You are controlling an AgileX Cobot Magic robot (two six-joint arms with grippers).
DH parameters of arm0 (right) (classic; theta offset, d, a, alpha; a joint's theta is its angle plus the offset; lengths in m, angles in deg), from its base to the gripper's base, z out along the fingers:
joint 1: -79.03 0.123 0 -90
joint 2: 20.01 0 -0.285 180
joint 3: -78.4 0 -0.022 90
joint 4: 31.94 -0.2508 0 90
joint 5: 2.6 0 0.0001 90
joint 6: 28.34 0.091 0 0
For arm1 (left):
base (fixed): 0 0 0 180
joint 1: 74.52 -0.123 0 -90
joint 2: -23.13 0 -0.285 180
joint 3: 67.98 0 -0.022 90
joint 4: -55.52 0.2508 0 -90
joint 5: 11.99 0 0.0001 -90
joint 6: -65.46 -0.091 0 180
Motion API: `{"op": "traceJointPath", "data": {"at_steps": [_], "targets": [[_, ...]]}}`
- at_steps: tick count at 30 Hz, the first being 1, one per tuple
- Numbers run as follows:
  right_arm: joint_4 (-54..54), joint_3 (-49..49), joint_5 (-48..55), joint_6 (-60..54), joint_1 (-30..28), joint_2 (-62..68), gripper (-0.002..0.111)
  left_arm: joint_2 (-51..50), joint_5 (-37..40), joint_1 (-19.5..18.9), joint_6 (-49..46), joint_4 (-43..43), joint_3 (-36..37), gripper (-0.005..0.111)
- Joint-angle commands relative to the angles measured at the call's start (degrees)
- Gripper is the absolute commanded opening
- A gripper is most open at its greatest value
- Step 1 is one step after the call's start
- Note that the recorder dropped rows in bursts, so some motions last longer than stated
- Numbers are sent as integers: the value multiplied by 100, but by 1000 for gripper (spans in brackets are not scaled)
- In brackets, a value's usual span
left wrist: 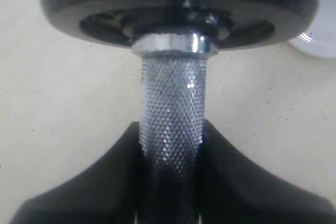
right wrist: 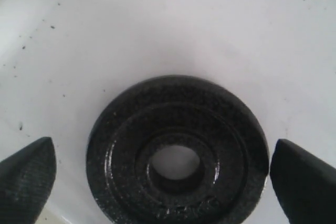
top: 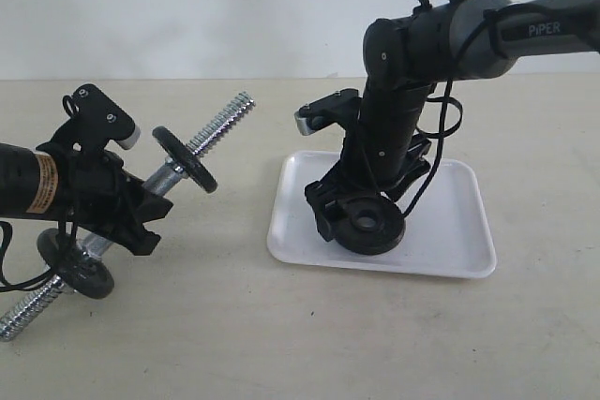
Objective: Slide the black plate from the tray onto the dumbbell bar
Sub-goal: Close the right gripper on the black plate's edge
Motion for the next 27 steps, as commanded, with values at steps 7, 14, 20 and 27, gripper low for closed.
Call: {"op": "traceJointPath", "data": {"at_steps": [7, 14, 20, 27], "targets": [[162, 23, 70, 24, 10, -8, 105, 342, -773, 23, 43, -236, -187, 4], [162, 23, 100, 24, 10, 171, 105, 342, -773, 23, 43, -236, -187, 4], [145, 23, 113, 94, 10, 346, 105, 342, -773, 23, 43, -236, -187, 4], [145, 23, 198, 115, 10, 371, 105, 342, -773, 23, 43, -236, -187, 4]]}}
